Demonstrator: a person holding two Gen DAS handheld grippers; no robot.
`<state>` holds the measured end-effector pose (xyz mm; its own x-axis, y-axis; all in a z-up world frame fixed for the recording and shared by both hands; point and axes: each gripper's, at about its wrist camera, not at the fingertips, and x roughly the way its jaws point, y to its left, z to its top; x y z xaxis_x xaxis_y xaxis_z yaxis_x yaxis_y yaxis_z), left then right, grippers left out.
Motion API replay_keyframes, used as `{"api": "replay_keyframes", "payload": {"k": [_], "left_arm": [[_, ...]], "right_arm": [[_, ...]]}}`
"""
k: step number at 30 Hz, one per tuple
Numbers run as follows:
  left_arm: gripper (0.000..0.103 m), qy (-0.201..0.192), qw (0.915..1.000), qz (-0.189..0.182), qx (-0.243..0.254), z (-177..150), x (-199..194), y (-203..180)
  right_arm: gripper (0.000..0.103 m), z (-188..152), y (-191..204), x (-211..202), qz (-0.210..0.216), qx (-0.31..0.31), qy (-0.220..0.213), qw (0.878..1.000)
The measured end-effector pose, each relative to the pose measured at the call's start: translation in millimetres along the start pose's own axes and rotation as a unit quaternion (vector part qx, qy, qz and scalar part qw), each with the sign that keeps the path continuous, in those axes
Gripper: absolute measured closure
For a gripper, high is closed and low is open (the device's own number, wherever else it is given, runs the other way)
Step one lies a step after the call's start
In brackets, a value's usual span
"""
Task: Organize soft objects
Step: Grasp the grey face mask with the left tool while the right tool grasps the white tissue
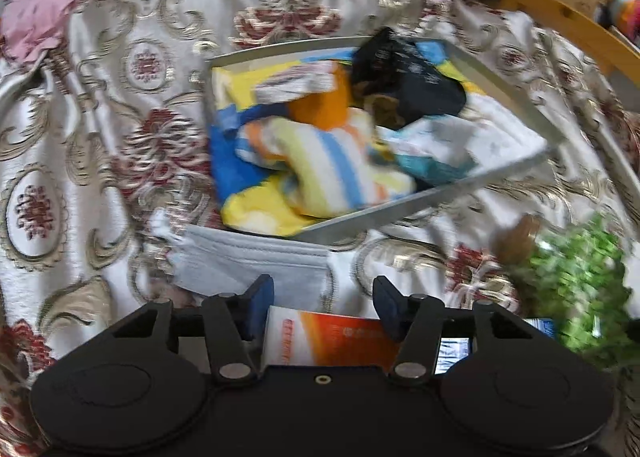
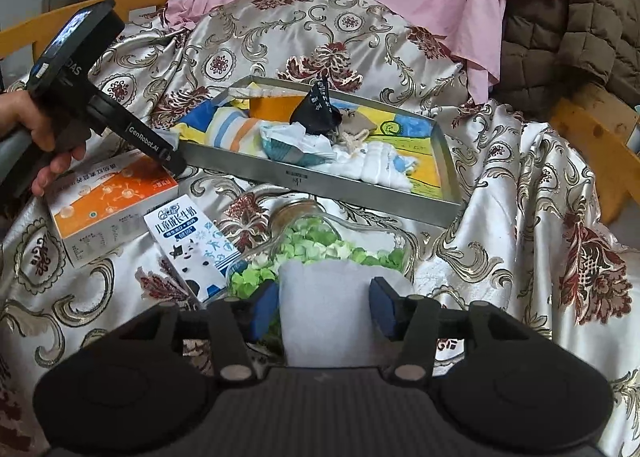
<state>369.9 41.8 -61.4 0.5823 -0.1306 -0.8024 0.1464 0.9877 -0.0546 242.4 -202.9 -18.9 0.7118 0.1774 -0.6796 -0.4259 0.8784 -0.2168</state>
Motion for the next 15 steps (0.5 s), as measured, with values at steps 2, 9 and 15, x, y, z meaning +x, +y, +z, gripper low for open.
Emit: {"api": "replay_keyframes", "payload": {"k": [2,9,15], "left_arm": [[0.046,-0.003,1.0,0.003,0.007,-2.1,-0.9,-2.4],[0.046,-0.008,0.9999,0.008,0.002,-4.3,-3.0,-0.7],[0.056,-0.012,0.9997,0.024,0.001,-3.2,-5.4,-1.1]], "right_arm": [[0.048,-0.9,0.2,-0.7,-0.001,-0.001,-0.001,1.0],[0.084,-2.0,-9.1,-5.6,-0.003,0.021,-0.008,1.0],[0.099,-2.5,-6.2,-6.5,-0.003,0.015,-0.011,1.0]]}}
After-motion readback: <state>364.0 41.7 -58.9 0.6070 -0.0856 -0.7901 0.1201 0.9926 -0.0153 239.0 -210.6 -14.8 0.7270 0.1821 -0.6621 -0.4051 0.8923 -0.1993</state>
